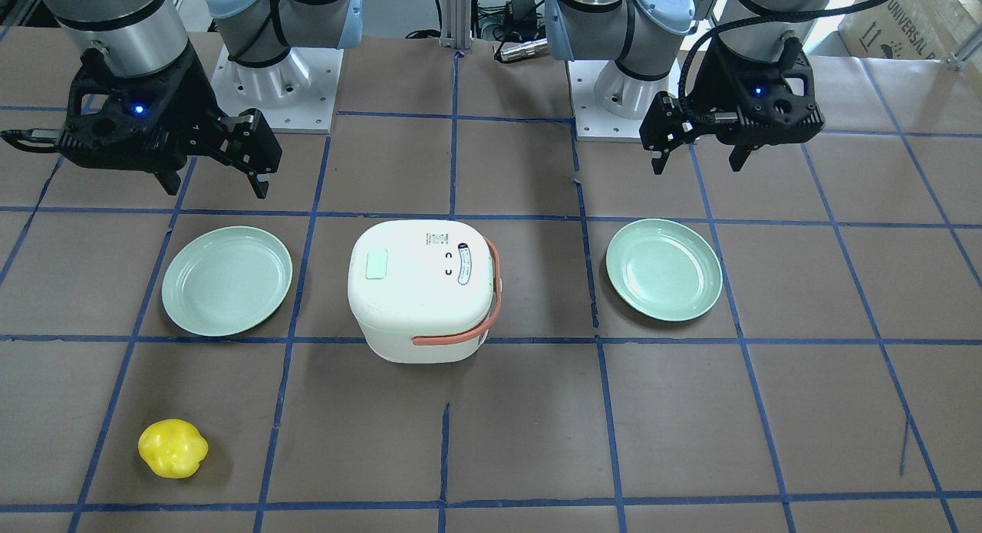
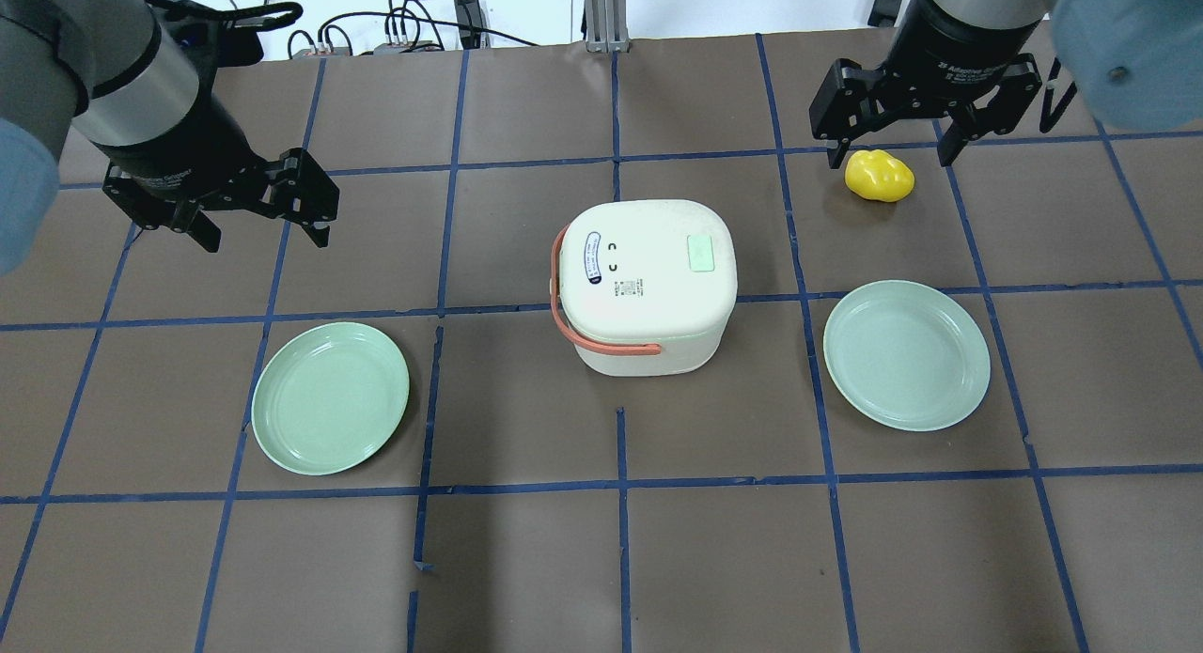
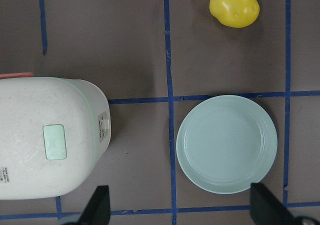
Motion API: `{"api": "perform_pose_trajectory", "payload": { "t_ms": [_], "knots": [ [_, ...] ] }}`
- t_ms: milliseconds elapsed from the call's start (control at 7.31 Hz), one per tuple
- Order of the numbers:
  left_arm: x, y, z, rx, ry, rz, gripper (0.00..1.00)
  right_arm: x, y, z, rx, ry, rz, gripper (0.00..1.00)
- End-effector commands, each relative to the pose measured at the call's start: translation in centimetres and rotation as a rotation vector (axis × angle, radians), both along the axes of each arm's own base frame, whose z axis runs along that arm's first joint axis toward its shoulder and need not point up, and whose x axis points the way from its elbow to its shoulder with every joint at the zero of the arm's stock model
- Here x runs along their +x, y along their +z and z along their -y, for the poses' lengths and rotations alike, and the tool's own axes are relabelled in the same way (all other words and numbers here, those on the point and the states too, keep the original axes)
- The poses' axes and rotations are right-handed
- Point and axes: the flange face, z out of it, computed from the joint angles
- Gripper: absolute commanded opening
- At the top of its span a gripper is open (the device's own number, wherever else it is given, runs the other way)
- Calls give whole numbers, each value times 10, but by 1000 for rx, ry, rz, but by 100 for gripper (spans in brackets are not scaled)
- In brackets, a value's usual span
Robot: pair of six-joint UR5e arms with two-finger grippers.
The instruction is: Press rice cooker button
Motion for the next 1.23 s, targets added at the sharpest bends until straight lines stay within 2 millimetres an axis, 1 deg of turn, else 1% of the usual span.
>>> {"api": "perform_pose_trajectory", "payload": {
  "t_ms": [0,547,821,958,1095],
  "knots": [
    [0,-1,0,3,-2,0,100,0,0,0,-1,0,0,97],
    [0,0,0,-1,0,0,100,0,1,0,-1,0,0,95],
    [0,0,0,-1,0,0,100,1,-1,-2,12,-8,14,32],
    [0,0,0,-1,0,0,100,12,-3,-2,18,5,108,9],
    [0,0,0,0,0,0,100,18,-9,-1,22,12,165,8]
  ]
}}
